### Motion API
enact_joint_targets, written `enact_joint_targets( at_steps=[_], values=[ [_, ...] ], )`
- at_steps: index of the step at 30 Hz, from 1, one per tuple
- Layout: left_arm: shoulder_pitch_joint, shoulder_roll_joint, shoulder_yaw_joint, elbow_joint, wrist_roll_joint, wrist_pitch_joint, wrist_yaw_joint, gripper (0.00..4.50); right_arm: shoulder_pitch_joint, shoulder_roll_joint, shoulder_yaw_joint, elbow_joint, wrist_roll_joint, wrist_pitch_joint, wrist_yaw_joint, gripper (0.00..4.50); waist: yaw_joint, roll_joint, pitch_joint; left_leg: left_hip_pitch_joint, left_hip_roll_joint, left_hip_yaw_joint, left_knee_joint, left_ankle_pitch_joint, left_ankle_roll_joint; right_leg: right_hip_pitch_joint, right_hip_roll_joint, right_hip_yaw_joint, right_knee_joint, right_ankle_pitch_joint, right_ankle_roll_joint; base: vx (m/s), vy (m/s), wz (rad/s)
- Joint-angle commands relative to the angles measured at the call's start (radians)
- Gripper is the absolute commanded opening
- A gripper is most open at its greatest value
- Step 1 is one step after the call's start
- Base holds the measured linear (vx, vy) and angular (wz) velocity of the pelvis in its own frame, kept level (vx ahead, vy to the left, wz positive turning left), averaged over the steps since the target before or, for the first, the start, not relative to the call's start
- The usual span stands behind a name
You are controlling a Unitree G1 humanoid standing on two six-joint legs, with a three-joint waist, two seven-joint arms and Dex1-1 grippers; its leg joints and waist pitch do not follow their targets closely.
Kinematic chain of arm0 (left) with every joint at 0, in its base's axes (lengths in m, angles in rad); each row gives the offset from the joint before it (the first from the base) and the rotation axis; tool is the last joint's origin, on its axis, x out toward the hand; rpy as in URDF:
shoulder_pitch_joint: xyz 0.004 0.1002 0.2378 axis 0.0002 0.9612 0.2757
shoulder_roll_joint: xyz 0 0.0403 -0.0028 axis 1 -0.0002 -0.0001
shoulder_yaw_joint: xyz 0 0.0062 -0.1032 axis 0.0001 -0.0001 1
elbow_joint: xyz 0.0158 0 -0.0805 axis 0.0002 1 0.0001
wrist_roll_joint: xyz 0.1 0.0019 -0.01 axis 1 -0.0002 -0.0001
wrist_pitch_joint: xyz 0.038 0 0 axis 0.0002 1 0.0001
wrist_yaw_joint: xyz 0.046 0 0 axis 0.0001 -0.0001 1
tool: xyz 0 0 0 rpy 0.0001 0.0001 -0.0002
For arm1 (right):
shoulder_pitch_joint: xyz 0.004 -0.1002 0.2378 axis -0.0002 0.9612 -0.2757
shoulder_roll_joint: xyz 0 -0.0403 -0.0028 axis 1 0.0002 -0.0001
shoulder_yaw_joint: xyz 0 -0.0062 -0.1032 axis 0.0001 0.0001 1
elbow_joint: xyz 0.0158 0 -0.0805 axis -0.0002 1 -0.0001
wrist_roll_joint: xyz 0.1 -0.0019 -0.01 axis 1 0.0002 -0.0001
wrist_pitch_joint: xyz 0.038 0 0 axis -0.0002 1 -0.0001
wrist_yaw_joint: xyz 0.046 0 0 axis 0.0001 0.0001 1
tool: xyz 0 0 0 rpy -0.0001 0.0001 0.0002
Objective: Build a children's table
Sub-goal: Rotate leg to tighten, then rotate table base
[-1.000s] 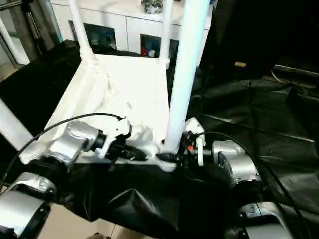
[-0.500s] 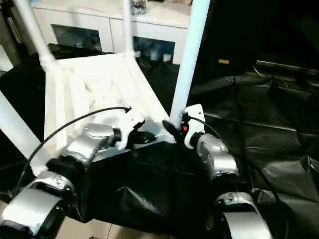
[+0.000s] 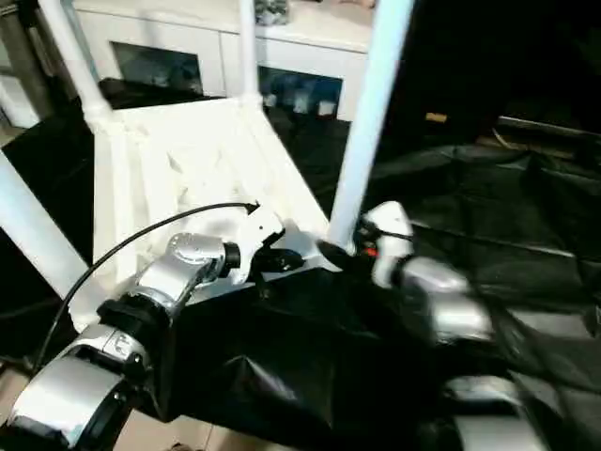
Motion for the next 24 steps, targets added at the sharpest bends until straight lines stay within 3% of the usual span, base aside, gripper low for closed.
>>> enact_joint_targets(
  at_steps=[1,8,14,15,17,19,22,24],
  values=[
    [-0.005,0.001,0.008,-0.021,-0.017,-0.028,-0.002,0.0,0.04,-0.023,0.042,0.0,-0.007,0.027,0.087,3.55,-0.001,-0.014,-0.06,0.009,0.009,-0.001,-0.054,-0.194,0.104,0.048,-0.035,0.024,-0.066,-0.128,-0.238,0.0,0.0,0.0],
    [0.026,0.025,-0.012,-0.053,-0.017,-0.028,-0.05,0.0,0.111,-0.138,-0.009,-0.086,0.048,0.082,0.174,3.55,-0.001,-0.019,-0.057,0.005,0.009,-0.003,-0.054,-0.208,0.104,0.049,-0.035,0.02,-0.073,-0.21,-0.216,0.0,0.0,0.0],
    [0.045,0.02,-0.004,-0.081,-0.031,-0.037,-0.04,0.0,0.156,-0.134,0.004,-0.215,0.107,0.155,0.216,3.55,0.0,-0.019,-0.06,0.005,0.012,-0.002,-0.051,-0.179,0.122,0.048,-0.033,0.019,-0.067,-0.151,-0.229,0.0,0.0,0.0],
    [0.047,0.014,0.009,-0.096,-0.052,-0.019,-0.049,0.27,0.159,-0.127,0.003,-0.236,0.121,0.171,0.22,3.58,0.002,-0.018,-0.06,0.006,0.012,-0.002,-0.051,-0.176,0.123,0.049,-0.033,0.019,-0.064,-0.141,-0.232,0.0,0.0,0.0],
    [0.058,0.008,0.032,-0.149,-0.093,0.014,-0.061,0.55,0.168,-0.114,0.005,-0.292,0.154,0.21,0.227,3.6,0.006,-0.018,-0.062,0.004,0.013,-0.002,-0.05,-0.155,0.127,0.05,-0.034,0.018,-0.056,-0.1,-0.25,0.0,0.0,0.0],
    [0.077,0.01,0.04,-0.209,-0.115,0.04,-0.07,0.55,0.173,-0.104,0.012,-0.337,0.177,0.237,0.228,3.6,0.009,-0.02,-0.065,0.006,0.018,-0.001,-0.049,-0.132,0.13,0.049,-0.033,0.018,-0.051,-0.054,-0.273,0.0,0.0,0.0],
    [0.103,0.016,0.049,-0.281,-0.142,0.078,-0.083,0.94,0.17,-0.089,0.02,-0.364,0.184,0.247,0.22,3.6,0.012,-0.018,-0.061,0.007,0.019,0.0,-0.051,-0.149,0.124,0.045,-0.036,0.02,-0.052,-0.078,-0.271,0.0,0.0,0.0],
    [0.176,0.052,0.057,-0.47,-0.182,0.189,-0.096,0.98,0.134,-0.039,0.036,-0.347,0.153,0.222,0.164,3.6,0.009,-0.021,-0.058,0.005,0.019,-0.001,-0.054,-0.165,0.103,0.044,-0.04,0.022,-0.053,-0.123,-0.257,0.0,0.0,0.0]
  ],
)
